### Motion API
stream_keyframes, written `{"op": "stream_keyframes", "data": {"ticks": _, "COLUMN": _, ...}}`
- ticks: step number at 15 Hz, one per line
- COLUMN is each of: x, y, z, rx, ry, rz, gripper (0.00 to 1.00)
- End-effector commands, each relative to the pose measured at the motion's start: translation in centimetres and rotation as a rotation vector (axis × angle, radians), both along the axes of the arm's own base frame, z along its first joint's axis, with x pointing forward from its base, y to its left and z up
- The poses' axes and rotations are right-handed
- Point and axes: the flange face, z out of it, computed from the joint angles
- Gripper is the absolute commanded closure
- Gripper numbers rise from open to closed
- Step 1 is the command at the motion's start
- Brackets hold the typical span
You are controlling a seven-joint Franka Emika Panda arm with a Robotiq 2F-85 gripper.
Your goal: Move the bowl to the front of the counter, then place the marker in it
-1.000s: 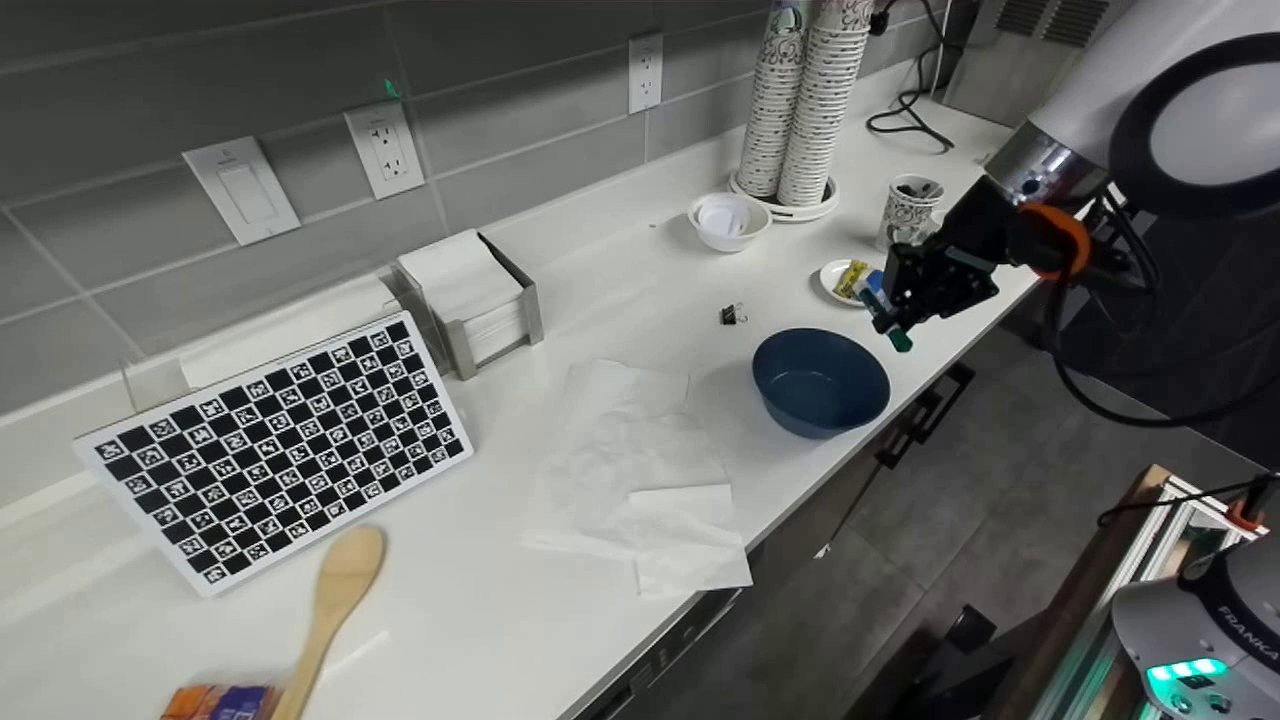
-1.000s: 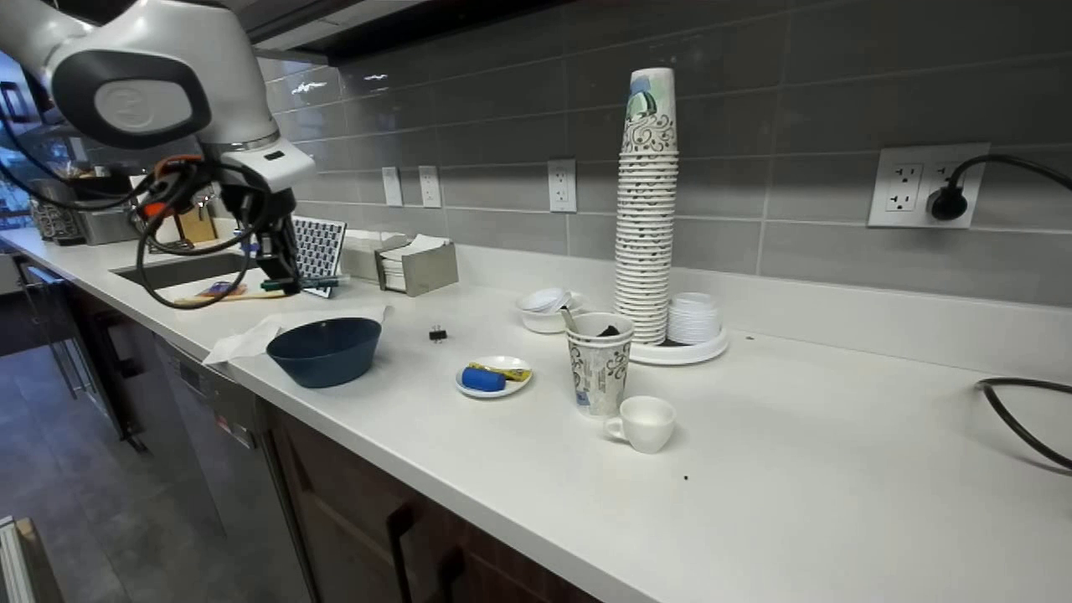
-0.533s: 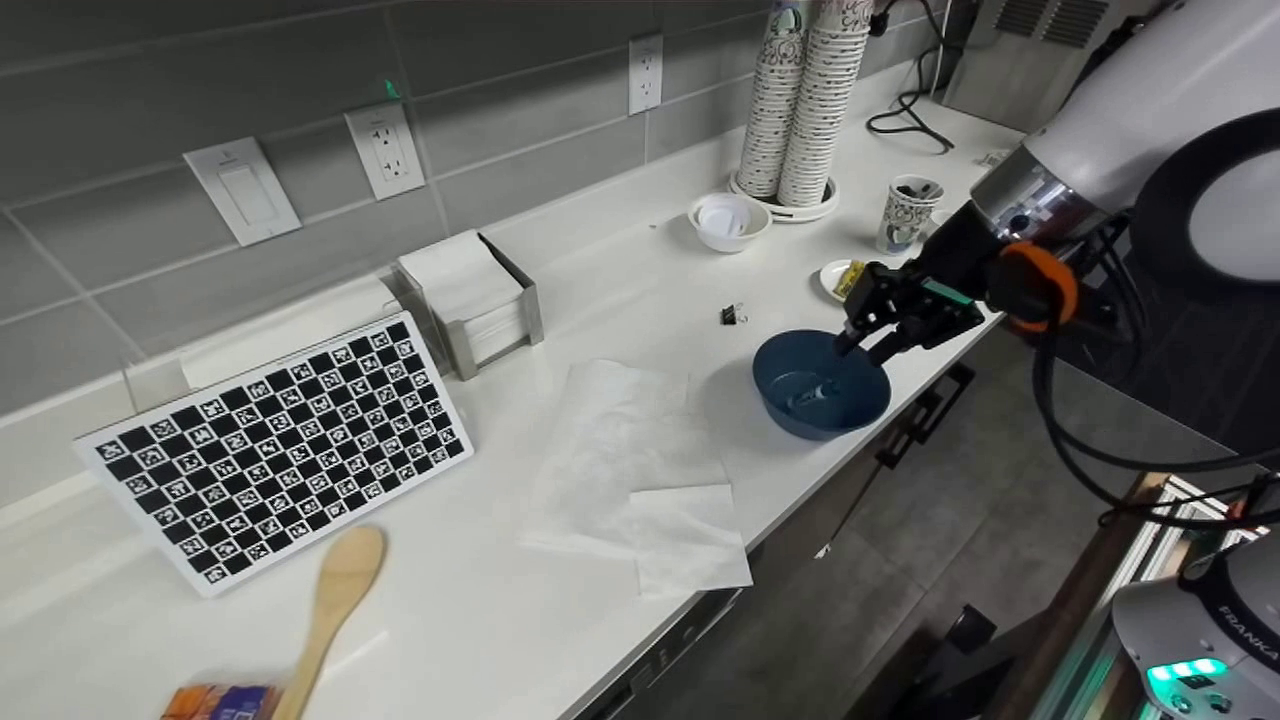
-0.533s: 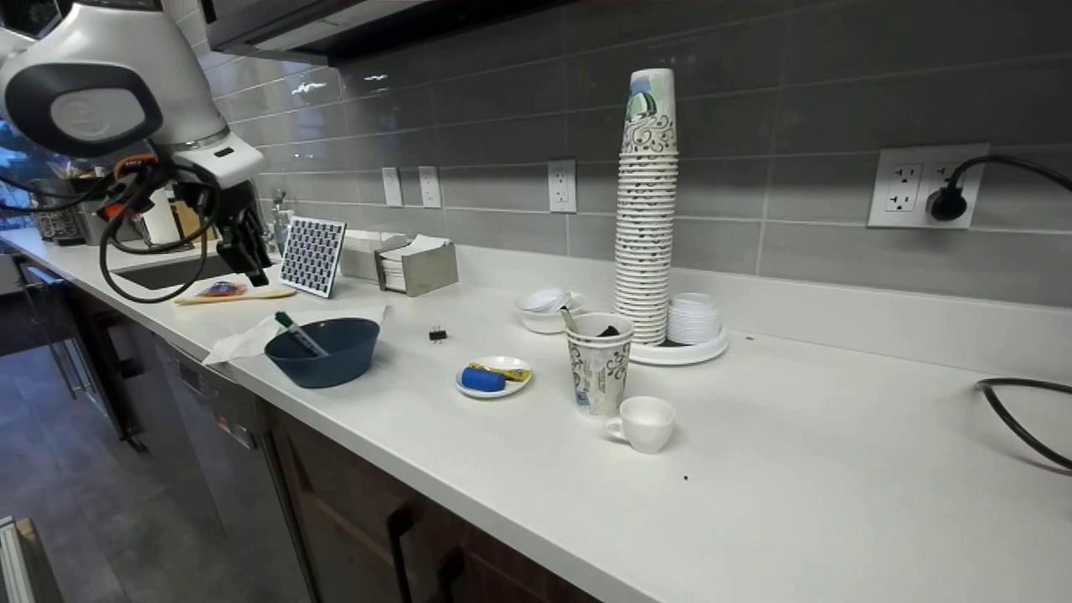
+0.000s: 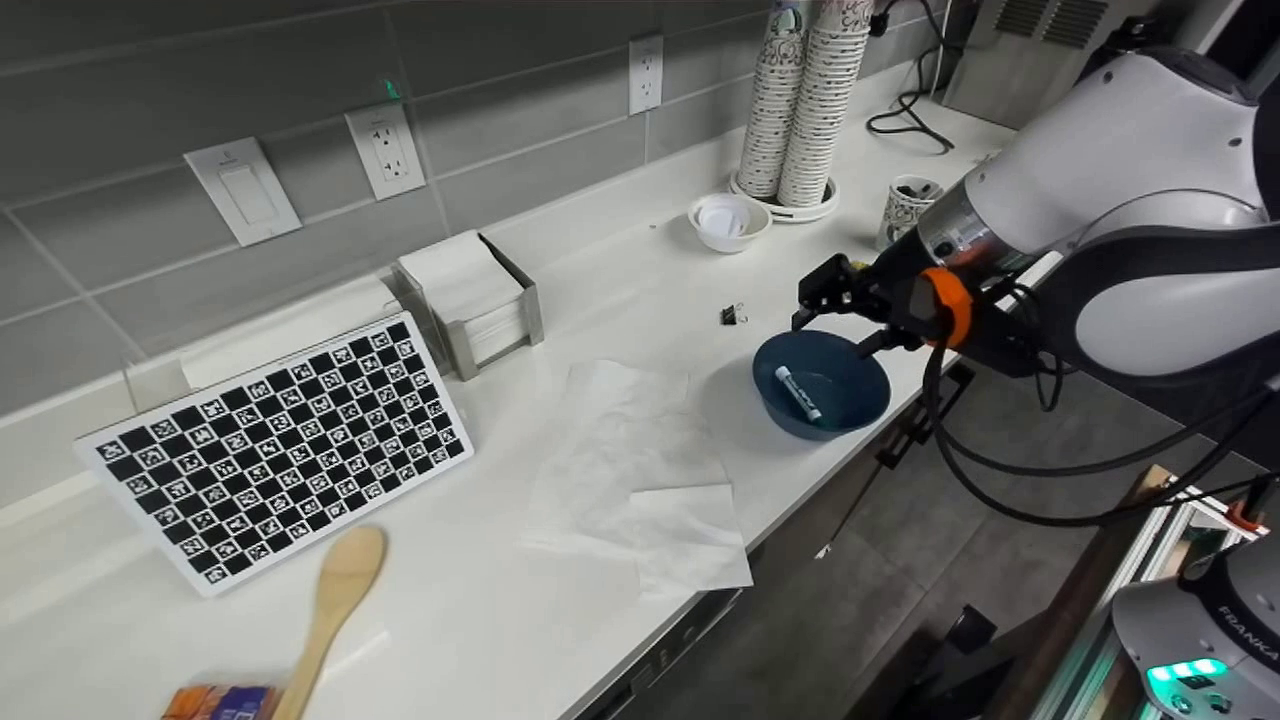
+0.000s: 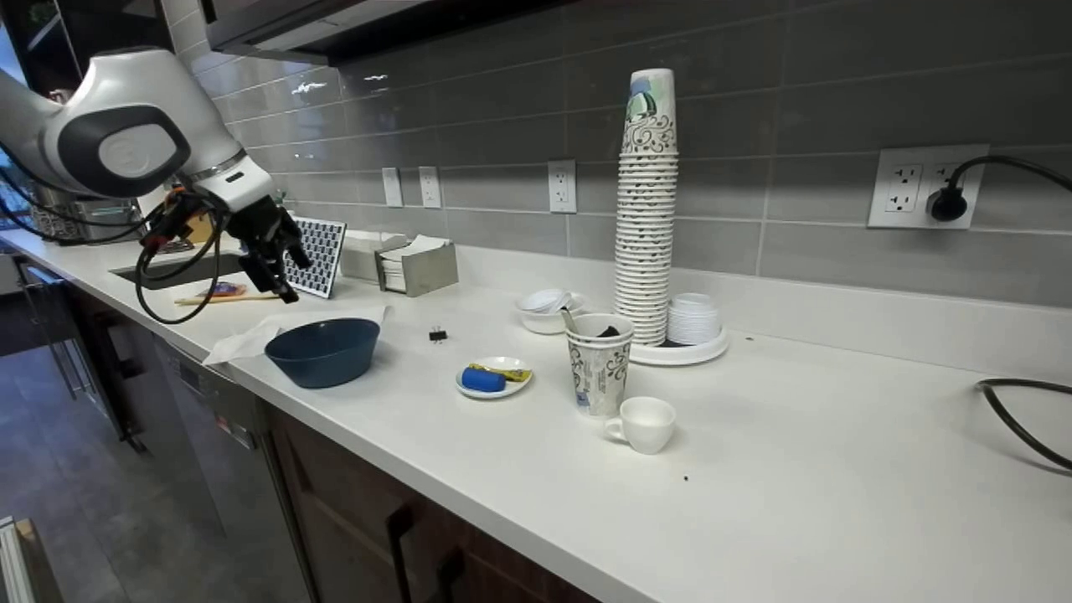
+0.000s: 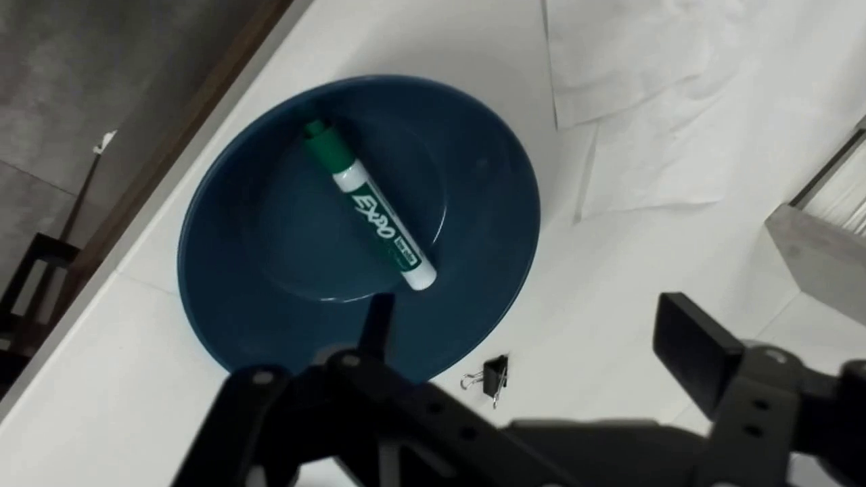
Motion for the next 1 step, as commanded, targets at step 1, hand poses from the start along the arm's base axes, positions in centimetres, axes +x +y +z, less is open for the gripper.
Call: {"op": "stream_keyframes", "data": {"ticks": 1, "x": 0.12, "y": -0.38, "z": 0.13, "rx": 0.004, "ry": 0.002, "rz": -0.004, "gripper": 0.0}}
